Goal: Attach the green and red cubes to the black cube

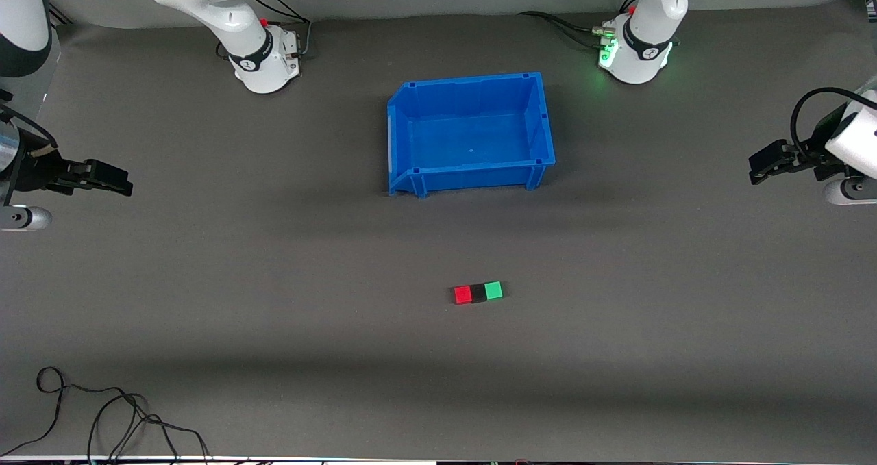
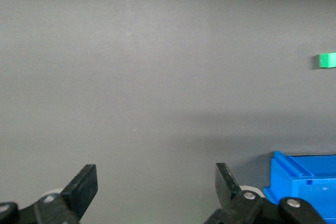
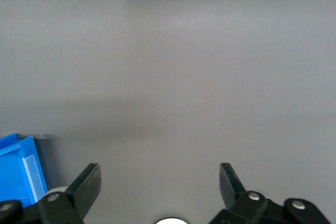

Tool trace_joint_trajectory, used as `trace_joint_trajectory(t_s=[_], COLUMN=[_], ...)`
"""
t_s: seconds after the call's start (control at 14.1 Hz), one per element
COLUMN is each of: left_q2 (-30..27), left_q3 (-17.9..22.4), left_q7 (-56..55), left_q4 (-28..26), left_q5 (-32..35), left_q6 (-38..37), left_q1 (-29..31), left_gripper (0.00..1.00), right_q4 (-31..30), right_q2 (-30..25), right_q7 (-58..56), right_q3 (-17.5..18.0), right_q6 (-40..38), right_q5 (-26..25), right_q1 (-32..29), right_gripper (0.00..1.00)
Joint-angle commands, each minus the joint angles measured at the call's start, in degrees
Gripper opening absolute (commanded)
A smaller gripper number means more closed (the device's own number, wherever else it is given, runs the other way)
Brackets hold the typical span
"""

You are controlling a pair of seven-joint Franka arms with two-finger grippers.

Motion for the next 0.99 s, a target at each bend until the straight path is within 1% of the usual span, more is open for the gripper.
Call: trace_joint_trajectory(t_s=[0.0, 0.14, 0.5, 0.64, 0.71, 0.78, 0.85, 0.92], left_q2=[1.07, 1.6, 1.86, 1.95, 1.86, 1.86, 1.95, 2.13], left_q3=[0.41, 0.41, 0.41, 0.41, 0.41, 0.41, 0.41, 0.41], left_q7=[0.62, 1.06, 0.89, 0.45, 0.27, 0.1, 0.1, 0.36], left_q4=[3.14, 4.55, 4.03, 4.03, 4.11, 4.2, 4.2, 4.2], left_q5=[-1.73, -1.91, -1.91, -1.91, -1.82, -1.82, -1.73, -1.65], left_q6=[-1.91, -4.12, -3.69, -3.68, -3.86, -3.77, -3.6, -3.25], left_q1=[-0.5, -0.14, -0.23, -0.32, -0.32, -0.41, -0.41, -0.41], left_gripper=[1.0, 1.0, 1.0, 1.0, 1.0, 1.0, 1.0, 1.0], right_q4=[-1.84, -1.83, -1.92, -2.1, -2.01, -2.27, -2.53, -3.58], right_q2=[-1.21, -1.03, -1.03, -1.29, -1.56, -1.91, -2.43, -3.31], right_q7=[-1.03, -0.68, -0.32, -0.32, -0.41, -0.67, -0.68, -0.68], right_q3=[-0.16, 0.19, 0.28, 1.15, 2.64, 5.88, 9.91, 11.78], right_q6=[1.55, 1.64, 1.72, 1.72, 1.72, 1.81, 1.81, 2.33], right_q5=[-1.26, -1.26, -1.79, -1.7, -1.79, -1.7, -1.7, -1.79], right_q1=[0.67, 0.67, 1.81, 0.85, -0.81, -4.39, -8.78, -10.57], right_gripper=[1.0, 1.0, 1.0, 1.0, 1.0, 1.0, 1.0, 1.0])
